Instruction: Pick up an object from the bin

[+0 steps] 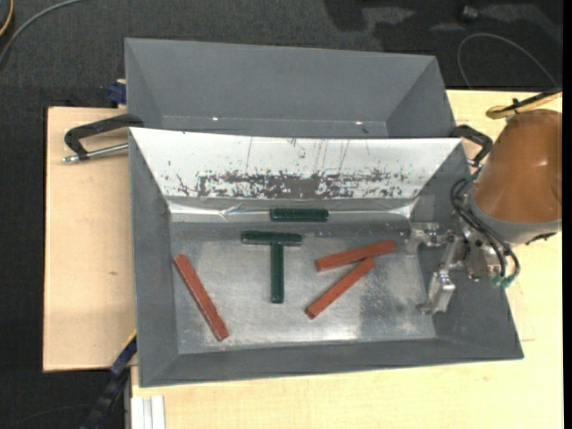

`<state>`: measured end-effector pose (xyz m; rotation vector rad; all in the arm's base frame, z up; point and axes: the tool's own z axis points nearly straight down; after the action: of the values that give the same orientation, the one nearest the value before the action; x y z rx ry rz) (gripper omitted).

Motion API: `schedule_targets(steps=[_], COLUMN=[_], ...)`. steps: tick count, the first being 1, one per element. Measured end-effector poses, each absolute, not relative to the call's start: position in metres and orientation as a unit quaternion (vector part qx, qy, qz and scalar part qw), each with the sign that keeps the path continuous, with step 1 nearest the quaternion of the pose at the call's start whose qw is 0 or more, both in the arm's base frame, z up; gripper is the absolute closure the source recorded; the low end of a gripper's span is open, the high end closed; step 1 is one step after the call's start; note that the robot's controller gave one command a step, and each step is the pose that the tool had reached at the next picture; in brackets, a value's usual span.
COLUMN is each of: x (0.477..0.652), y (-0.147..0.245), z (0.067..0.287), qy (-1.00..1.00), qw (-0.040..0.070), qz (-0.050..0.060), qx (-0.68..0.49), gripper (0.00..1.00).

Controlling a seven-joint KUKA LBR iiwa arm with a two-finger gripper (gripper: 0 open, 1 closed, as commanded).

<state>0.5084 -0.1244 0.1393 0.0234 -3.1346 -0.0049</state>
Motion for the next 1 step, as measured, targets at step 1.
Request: schedule_targets(steps=[1], x=[0.5167], y=[-0.1404], z=[0.0687], qy=[-0.996], qw=[0.002], qz=[-0.001], qx=[-0.093], gripper=[0.00])
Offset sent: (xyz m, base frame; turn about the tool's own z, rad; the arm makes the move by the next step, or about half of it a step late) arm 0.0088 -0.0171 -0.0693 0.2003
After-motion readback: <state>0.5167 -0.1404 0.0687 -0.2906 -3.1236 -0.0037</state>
